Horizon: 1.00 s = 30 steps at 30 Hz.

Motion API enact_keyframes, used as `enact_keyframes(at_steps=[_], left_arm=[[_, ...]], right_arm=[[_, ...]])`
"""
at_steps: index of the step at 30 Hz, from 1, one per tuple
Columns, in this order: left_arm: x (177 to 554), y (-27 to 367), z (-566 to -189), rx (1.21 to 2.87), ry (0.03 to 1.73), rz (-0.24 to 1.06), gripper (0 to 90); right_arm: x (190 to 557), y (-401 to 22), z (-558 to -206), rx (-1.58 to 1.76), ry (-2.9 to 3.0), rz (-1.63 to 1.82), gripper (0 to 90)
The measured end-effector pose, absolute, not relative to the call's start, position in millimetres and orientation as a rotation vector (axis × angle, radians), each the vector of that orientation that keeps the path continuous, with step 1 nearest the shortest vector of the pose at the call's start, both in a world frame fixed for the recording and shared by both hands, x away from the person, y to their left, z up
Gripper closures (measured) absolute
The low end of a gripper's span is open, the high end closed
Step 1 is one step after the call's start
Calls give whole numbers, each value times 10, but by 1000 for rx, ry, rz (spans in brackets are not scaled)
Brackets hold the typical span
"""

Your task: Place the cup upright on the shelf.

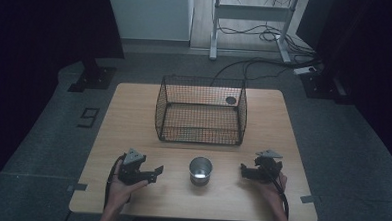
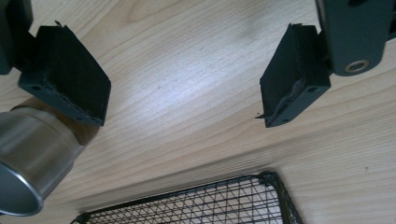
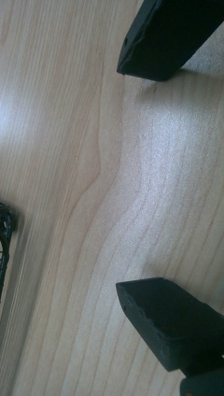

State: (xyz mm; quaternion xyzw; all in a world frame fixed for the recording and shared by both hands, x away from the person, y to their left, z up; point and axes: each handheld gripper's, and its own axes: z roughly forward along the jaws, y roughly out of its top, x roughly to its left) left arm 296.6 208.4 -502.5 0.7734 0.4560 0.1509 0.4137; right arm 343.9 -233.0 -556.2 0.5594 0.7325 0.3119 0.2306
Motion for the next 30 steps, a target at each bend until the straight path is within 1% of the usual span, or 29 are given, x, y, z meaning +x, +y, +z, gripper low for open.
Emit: enact_keyframes(at_steps=[8,13,17,24,30], left_arm=[[2970,2090,-5008,1940,1139,372,160],[2961,2087,-4993,1944,1128,363,160],[2949,2075,-4980,1943,1121,361,159],[2937,2059,-4957,1950,1105,357,159],[2920,2032,-4940,1945,1091,356,160]], right_arm=[[3411,-2360,-5553,1525,2005,860,6],[3372,-2395,-5487,1537,1989,934,18],[3303,-2386,-5406,1517,1987,1002,20],[3187,-2365,-5255,1476,1966,1083,49],[3010,-2305,-5013,1422,1941,1215,86]])
